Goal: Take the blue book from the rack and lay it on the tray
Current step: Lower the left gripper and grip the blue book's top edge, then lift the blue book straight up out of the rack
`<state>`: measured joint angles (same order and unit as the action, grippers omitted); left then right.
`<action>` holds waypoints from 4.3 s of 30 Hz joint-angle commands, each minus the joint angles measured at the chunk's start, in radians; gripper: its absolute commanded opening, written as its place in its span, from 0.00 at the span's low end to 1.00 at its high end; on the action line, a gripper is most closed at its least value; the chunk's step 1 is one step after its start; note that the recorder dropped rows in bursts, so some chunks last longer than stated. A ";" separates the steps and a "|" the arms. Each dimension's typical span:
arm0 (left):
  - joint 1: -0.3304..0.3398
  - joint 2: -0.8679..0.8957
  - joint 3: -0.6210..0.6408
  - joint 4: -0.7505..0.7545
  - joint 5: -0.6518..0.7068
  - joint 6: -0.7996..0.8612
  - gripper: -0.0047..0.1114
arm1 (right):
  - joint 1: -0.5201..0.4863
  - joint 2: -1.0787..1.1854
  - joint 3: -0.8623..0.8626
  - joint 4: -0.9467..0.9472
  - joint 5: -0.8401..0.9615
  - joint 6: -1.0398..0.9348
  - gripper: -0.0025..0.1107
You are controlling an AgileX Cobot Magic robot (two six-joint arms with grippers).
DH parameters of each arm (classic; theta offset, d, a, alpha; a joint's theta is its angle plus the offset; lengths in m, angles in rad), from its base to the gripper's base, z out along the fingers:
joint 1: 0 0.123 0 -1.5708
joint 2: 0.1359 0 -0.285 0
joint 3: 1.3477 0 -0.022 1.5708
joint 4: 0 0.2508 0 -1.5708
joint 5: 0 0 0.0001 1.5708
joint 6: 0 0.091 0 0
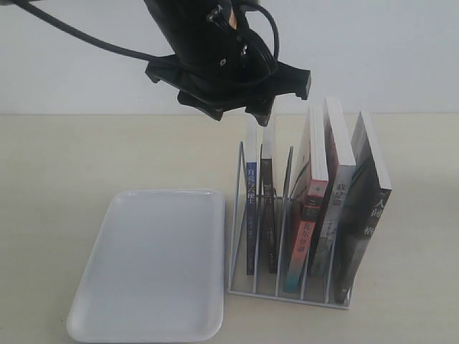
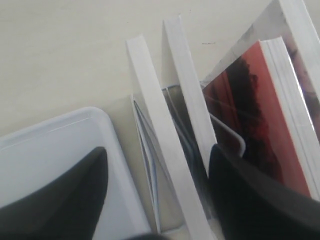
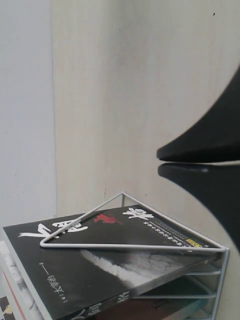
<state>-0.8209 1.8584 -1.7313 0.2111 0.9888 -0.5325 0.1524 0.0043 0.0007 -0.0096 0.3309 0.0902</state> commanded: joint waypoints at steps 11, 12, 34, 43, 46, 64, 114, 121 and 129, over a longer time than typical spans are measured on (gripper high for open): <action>0.004 0.017 -0.007 0.005 0.008 0.003 0.53 | -0.003 -0.004 -0.001 -0.004 -0.010 0.001 0.02; 0.004 0.025 -0.007 0.005 0.008 0.003 0.53 | -0.003 -0.004 -0.001 -0.004 -0.010 0.001 0.02; 0.004 0.052 -0.007 -0.016 0.012 0.011 0.53 | -0.003 -0.004 -0.001 -0.004 -0.010 0.001 0.02; 0.004 0.052 -0.007 -0.020 0.020 0.011 0.47 | -0.003 -0.004 -0.001 -0.004 -0.010 0.001 0.02; 0.004 0.059 -0.007 -0.020 0.020 0.011 0.47 | -0.003 -0.004 -0.001 -0.004 -0.010 0.001 0.02; 0.004 0.086 -0.072 -0.043 0.099 0.037 0.46 | -0.003 -0.004 -0.001 -0.004 -0.006 0.001 0.02; -0.006 0.011 -0.346 -0.092 0.232 0.034 0.08 | -0.003 -0.004 -0.001 -0.004 -0.006 0.001 0.02; -0.006 -0.071 -0.346 -0.117 0.232 0.038 0.08 | -0.003 -0.004 -0.001 -0.004 -0.006 0.001 0.02; -0.004 -0.189 -0.346 -0.142 0.232 0.083 0.08 | -0.003 -0.004 -0.001 -0.004 -0.008 0.001 0.02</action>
<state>-0.8164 1.7079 -2.0635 0.0930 1.2548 -0.4669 0.1524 0.0043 0.0007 -0.0096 0.3309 0.0902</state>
